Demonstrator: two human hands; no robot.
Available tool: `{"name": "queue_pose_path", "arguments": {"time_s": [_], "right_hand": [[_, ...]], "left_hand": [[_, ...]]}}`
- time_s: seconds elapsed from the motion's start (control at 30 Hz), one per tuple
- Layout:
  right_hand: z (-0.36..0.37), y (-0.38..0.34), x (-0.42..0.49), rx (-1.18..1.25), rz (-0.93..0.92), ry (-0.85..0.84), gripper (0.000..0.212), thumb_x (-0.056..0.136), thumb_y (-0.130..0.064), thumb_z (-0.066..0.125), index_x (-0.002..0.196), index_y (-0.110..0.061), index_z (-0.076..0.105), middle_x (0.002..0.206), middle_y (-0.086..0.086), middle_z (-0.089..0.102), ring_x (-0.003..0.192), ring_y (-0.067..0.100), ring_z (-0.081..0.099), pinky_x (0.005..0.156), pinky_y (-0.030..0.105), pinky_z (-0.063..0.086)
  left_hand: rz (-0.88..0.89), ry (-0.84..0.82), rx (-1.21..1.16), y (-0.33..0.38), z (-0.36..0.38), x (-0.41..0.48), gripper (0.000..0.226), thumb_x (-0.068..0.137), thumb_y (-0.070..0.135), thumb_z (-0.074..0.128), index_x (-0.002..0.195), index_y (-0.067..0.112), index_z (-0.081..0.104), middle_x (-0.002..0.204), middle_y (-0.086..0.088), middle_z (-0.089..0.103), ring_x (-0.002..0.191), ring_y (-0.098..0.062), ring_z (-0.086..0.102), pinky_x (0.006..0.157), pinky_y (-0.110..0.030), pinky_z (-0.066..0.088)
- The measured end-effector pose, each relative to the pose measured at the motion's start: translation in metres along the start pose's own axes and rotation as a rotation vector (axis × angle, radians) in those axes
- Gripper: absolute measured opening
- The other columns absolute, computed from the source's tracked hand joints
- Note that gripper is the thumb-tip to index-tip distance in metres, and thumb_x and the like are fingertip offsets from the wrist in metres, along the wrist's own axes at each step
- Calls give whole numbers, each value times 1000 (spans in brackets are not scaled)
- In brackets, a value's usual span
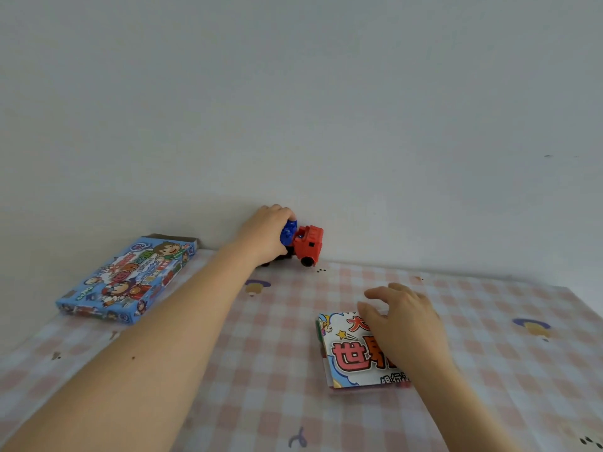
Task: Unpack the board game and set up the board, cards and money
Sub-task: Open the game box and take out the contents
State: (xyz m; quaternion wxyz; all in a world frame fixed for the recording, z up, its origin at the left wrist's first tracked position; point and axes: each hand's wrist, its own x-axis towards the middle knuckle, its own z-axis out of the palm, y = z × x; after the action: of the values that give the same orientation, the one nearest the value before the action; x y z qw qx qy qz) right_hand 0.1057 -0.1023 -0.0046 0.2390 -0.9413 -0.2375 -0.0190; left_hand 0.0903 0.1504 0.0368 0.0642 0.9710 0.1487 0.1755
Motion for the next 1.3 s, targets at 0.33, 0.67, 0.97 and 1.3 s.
{"name": "queue_pose_path", "arguments": {"time_s": [0.33, 0.67, 0.97, 1.3], "right_hand": [[7, -30, 6, 46, -72, 10, 36, 93, -48, 46, 126, -37, 56, 145, -7, 42, 135, 17, 30, 109, 37, 29], [14, -39, 6, 33, -82, -6, 36, 94, -46, 46, 126, -35, 57, 142, -8, 45, 132, 18, 34, 107, 35, 30], [9, -33, 2, 47, -65, 9, 36, 94, -45, 47, 126, -33, 57, 138, -7, 49, 129, 19, 37, 104, 36, 35], [-9, 19, -19, 106, 39, 128, 33, 92, -37, 51, 123, -30, 60, 133, -6, 54, 126, 18, 41, 100, 35, 38]], "left_hand": [[-80, 12, 12, -60, -15, -24, 61, 75, 12, 76, 129, 17, 50, 129, -1, 52, 117, -21, 46, 94, -30, 38], [-67, -3, 68, -72, -4, -29, 59, 78, 10, 72, 133, 17, 50, 134, -2, 48, 121, -22, 44, 100, -36, 39], [-103, 283, -314, 4, 12, -61, 47, 82, 4, 64, 127, 15, 56, 132, -2, 49, 121, -20, 46, 103, -26, 31], [-222, 183, -602, 113, 42, -118, 23, 91, 28, 57, 113, 26, 62, 123, 6, 56, 112, -9, 53, 88, -19, 34]]}}
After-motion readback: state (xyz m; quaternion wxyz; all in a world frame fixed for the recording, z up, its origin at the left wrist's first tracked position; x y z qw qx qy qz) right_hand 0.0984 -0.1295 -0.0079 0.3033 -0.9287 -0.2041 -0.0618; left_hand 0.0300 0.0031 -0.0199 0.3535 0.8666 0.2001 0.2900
